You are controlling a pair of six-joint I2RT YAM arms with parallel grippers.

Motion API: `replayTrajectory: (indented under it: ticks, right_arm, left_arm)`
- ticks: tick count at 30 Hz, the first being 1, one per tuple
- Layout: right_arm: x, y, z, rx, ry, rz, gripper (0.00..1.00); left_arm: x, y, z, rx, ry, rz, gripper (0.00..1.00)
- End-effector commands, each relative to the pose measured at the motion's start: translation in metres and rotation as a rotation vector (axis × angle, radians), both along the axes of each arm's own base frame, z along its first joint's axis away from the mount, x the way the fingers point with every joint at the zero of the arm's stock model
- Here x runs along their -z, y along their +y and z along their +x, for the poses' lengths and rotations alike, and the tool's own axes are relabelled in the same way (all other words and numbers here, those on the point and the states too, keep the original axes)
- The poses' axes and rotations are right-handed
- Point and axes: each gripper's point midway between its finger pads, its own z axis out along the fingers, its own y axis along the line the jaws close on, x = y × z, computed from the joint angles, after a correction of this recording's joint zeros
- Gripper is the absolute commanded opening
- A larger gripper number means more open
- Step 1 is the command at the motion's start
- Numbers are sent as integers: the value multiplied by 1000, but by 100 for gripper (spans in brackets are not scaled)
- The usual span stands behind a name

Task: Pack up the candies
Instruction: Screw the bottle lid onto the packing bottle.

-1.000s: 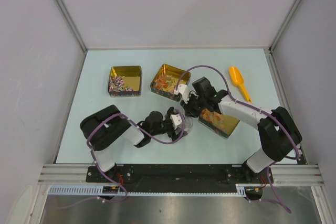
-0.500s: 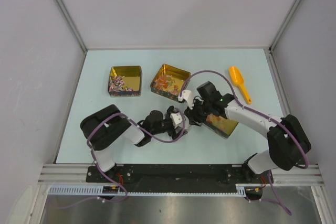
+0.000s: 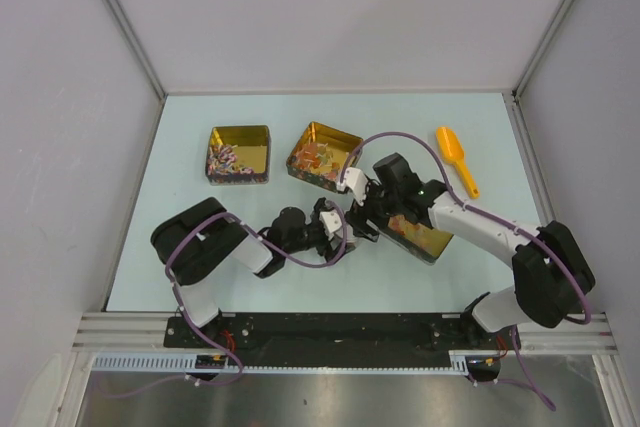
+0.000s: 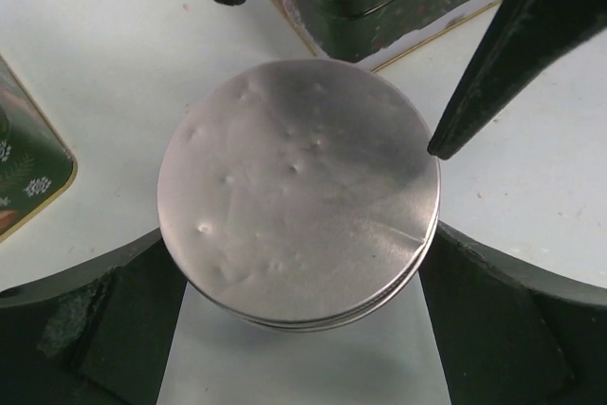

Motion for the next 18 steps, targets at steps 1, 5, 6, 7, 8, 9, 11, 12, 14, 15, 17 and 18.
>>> replayTrajectory:
  ticks: [1, 5, 6, 7, 8, 9, 11, 12, 14, 15, 17, 18]
  right_arm:
    - [-8, 19, 24, 46, -75, 34, 80]
    - [18, 21, 19, 44, -28, -23, 84]
    - [23, 24, 18, 50, -14, -30, 85]
    - [26, 27, 18, 55, -20, -38, 86]
    - [29, 27, 19, 65, -17, -41, 86]
    - [31, 29, 21, 77, -12, -36, 87]
    - [27, 30, 27, 97, -3, 0, 86]
    - [26, 30, 29, 101, -6, 5, 87]
    - [29, 27, 32, 115, -13, -13, 87]
    - [33, 27, 33, 120, -8, -21, 87]
    - [39, 28, 29, 116, 6, -36, 87]
    - [42, 26, 28, 119, 13, -45, 88]
  left_arm:
    - [-24, -12, 1, 36, -51, -70, 100]
    - [-24, -11, 1, 31, -52, -68, 100]
    - [-25, -11, 2, 30, -53, -72, 100]
    - [-24, -11, 2, 29, -51, -71, 100]
    - [-25, -11, 2, 29, -50, -72, 100]
    - [-27, -11, 2, 26, -55, -78, 100]
    - [-26, -9, 2, 20, -57, -79, 100]
    - [-26, -8, 2, 16, -54, -77, 100]
    - [-24, -8, 2, 15, -44, -73, 100]
    - [-23, -6, 2, 7, -35, -69, 100]
    - [-26, -4, 4, 7, -39, -68, 100]
    - [-19, -3, 0, 27, -6, -38, 100]
